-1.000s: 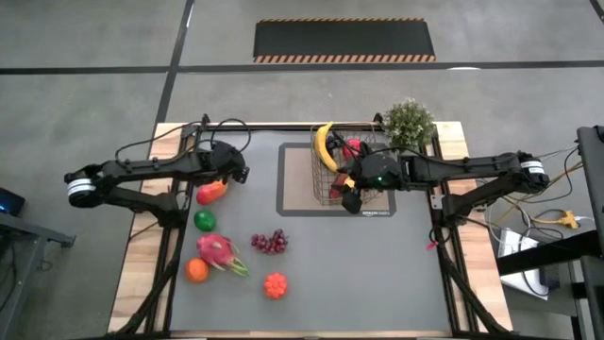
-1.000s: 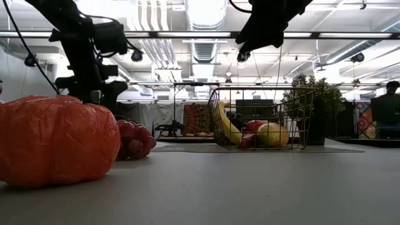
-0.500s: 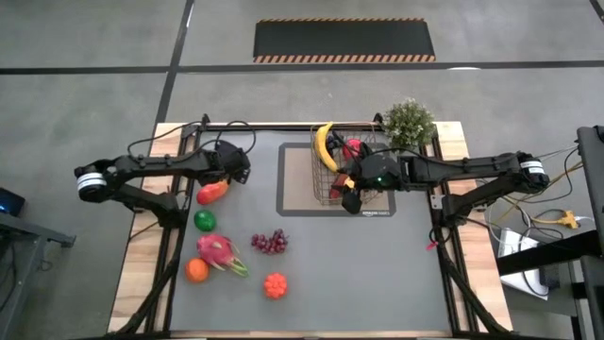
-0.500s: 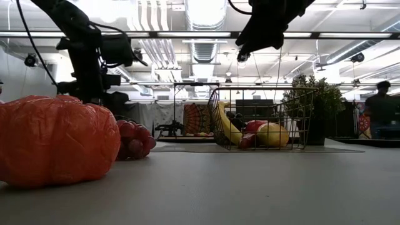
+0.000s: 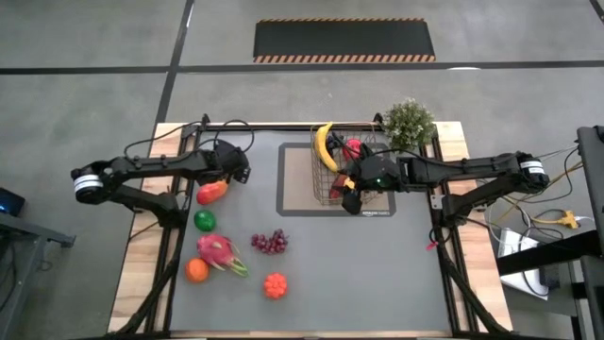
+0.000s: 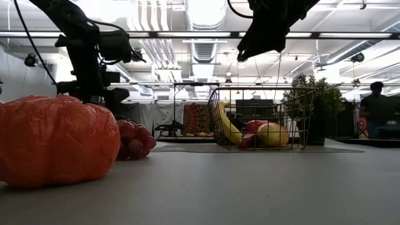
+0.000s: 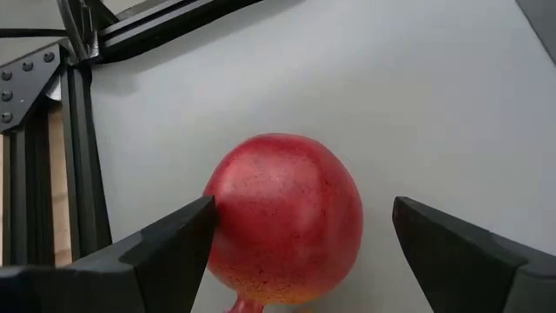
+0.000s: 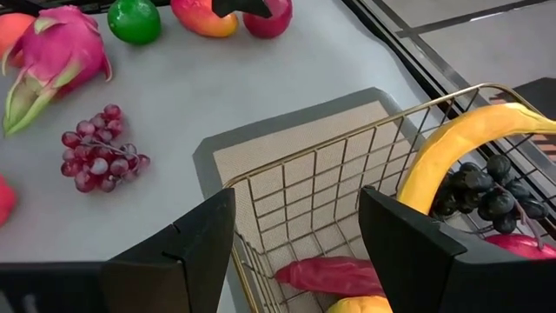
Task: Build produce basket
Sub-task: Put the pomegranate into the wire basket
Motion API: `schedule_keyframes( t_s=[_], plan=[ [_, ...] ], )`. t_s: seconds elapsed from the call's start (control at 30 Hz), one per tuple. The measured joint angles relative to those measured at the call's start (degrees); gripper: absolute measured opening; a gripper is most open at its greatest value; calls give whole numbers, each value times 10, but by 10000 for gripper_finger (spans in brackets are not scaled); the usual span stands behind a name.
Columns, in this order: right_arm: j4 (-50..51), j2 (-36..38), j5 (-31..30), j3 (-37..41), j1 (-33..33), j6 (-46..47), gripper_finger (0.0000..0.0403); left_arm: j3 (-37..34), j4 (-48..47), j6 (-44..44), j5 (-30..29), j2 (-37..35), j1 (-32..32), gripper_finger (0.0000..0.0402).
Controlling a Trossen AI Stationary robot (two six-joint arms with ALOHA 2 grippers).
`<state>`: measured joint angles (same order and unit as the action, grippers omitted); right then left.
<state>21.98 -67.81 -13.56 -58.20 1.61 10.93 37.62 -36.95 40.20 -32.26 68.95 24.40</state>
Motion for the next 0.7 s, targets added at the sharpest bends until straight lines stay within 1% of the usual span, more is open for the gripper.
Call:
schedule_keyframes(
  t_s=[0.37,0.43,0.6,0.7],
  plan=[
    [0,0,0,4,0,0,228,-2,0,0,8,-3,4,333],
    [0,0,0,4,0,0,228,-2,0,-1,9,-3,4,345],
    [0,0,0,4,0,0,228,-2,0,-17,14,-3,4,390],
    [0,0,0,4,0,0,228,-3,0,-35,19,-3,3,398]
  ],
)
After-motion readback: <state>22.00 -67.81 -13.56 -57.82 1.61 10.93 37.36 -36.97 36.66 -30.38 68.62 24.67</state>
